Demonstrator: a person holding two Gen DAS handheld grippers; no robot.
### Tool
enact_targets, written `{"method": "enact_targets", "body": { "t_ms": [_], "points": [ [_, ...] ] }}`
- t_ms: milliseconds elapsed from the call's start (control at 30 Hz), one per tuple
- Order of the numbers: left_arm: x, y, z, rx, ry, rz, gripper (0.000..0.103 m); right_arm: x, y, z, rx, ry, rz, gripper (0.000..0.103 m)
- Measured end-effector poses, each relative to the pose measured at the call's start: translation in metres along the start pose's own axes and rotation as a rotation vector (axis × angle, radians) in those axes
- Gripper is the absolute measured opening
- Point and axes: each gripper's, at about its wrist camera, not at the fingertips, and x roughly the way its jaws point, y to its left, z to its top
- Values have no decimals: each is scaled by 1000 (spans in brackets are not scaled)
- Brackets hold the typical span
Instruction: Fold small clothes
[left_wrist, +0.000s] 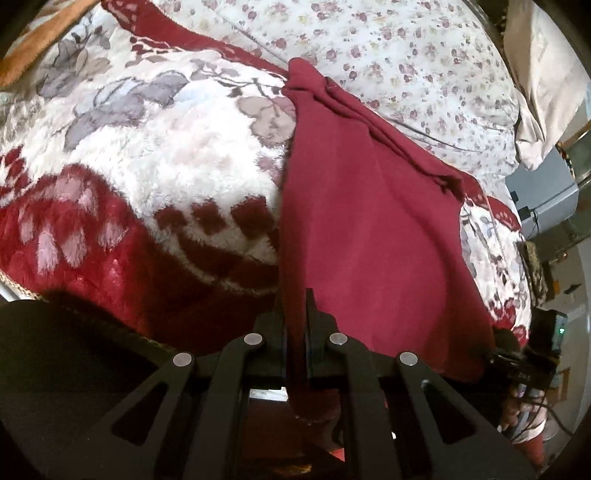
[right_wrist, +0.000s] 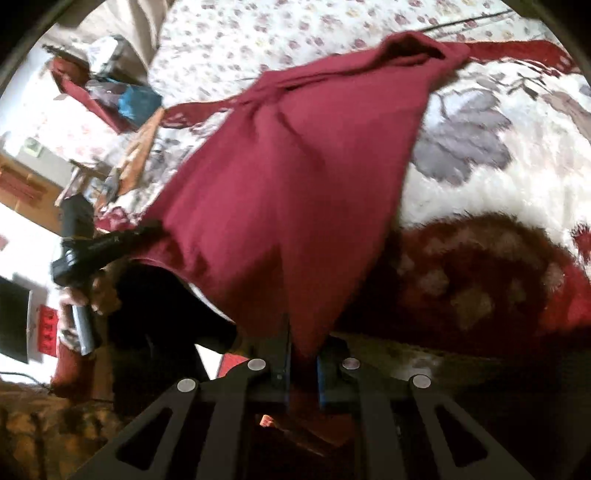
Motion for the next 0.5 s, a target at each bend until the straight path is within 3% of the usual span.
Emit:
{"method": "enact_targets", "body": {
  "t_ms": [33,67,133,200,300,367,400,467,500],
  "points": [
    [0,0,1,-7,1,3,6,3,-5,2,43,-2,19,14],
    [1,0,2,-16,3,12,9,6,-6,3,62,-6,15,31],
    [4,1,5,-33,19,9,34,7,-9,5,77,-27,7,58],
    [5,4,7,-58,15,-7,52,5,-11,3,80,-45,38,59],
    [12,4,10,-65,16,-4,55,11,-12,6,82,-26,69,55],
    [20,1,9,-55,43,11,54,19,-7,7,52,4,70,31],
    [25,-1,8,-37,61,23,52,20,-5,7,31,11,68,27],
    [28,-10,6,22,80,38,15,18,4,13,-9,6,81,20],
    [28,-14,6,44,83,40,14,15,7,16,-22,-4,93,20]
  ]
}}
